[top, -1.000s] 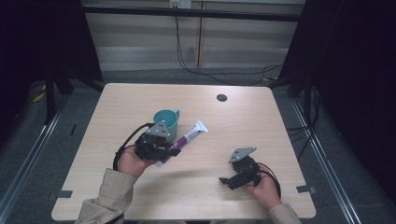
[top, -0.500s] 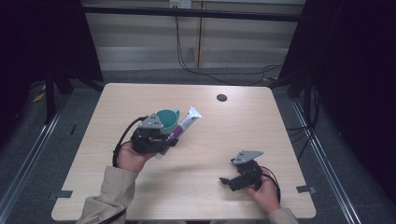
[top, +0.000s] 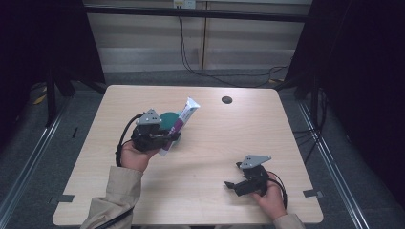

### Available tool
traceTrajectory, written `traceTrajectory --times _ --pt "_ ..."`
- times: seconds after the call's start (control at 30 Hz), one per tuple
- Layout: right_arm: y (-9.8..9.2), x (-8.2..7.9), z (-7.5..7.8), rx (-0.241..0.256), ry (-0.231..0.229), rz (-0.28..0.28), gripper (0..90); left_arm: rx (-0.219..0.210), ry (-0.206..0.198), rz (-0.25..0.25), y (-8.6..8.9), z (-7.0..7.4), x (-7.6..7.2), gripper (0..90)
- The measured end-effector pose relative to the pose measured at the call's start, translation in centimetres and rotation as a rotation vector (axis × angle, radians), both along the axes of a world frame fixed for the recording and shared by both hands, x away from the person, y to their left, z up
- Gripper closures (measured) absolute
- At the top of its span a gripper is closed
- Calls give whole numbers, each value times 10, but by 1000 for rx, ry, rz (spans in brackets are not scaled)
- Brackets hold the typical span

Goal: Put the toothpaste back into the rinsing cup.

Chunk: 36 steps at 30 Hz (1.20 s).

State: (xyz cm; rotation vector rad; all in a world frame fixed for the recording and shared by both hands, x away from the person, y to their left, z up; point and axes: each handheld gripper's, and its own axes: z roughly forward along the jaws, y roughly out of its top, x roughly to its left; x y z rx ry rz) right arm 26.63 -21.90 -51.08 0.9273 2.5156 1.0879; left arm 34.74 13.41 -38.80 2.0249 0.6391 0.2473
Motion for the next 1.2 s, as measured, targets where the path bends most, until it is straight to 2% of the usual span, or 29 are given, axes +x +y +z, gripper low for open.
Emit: traceTrajectory --times 0.53,0.83,1.2 --pt "0 0 0 0 0 0 121 -50 -29 85 2 3 10 754" --pt "0 0 0 0 0 0 121 -86 -34 113 4 3 15 755" --pt "0 0 0 1 0 0 121 -106 -43 143 6 3 21 755"
